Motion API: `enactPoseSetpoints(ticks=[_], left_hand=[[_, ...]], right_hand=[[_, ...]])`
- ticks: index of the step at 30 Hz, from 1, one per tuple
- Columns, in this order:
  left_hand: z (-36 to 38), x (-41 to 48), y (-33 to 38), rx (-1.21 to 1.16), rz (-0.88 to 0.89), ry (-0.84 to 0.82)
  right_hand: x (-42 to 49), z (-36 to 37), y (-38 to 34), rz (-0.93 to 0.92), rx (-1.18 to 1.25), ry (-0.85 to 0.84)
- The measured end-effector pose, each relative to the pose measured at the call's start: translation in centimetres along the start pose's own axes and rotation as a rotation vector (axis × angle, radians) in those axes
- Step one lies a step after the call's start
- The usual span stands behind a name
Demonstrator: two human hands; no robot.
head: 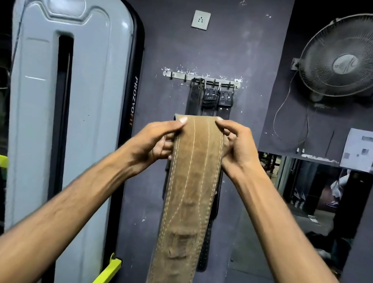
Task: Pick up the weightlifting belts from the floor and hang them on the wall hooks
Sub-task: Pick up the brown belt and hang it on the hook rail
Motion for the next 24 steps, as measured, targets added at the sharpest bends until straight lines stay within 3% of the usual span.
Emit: enactPoseSetpoints(ticks=[4,8,11,17,21,24], left_hand=[[-0.7,0.9,-2.1,-0.132,-0.216,0.104],[-0.6,3.1,-1.8,-0.274,-0.197,0.175],[-0.1,3.9,-1.3,-0.305,-0.124,0.185],[0.9,4.2,-2.1,-0.010,0.030,0.150],[1.1,4.6,-3.1,-0.019,0.072,0.096],[0.9,5.1,-3.7,-0.095,-0.034,0.123]], right_hand=[[-1.5,0.3,-0.6,-0.103,-0.183,-0.078],[-3.0,0.3,-1.2,-0.209,-0.305,-0.174],[-3.3,-0.3,-1.0,-0.130,-0.242,-0.200],[-0.1,-2.6,-0.4,0.130,-0.236,-0.026],[1.1,-3.2,-0.7,0.118,-0.245,0.040],[1.8,-4.0,-0.1,0.041,-0.303,0.041]])
Point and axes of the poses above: each hand's wrist, its own x-axis towards the middle knuckle, its own z-axis out of the palm, y = z × x, the point moved 10 cm from there along x, towards the middle knuckle, and after that the axes turned 8 degrees about -x, right-handed, at the moved point
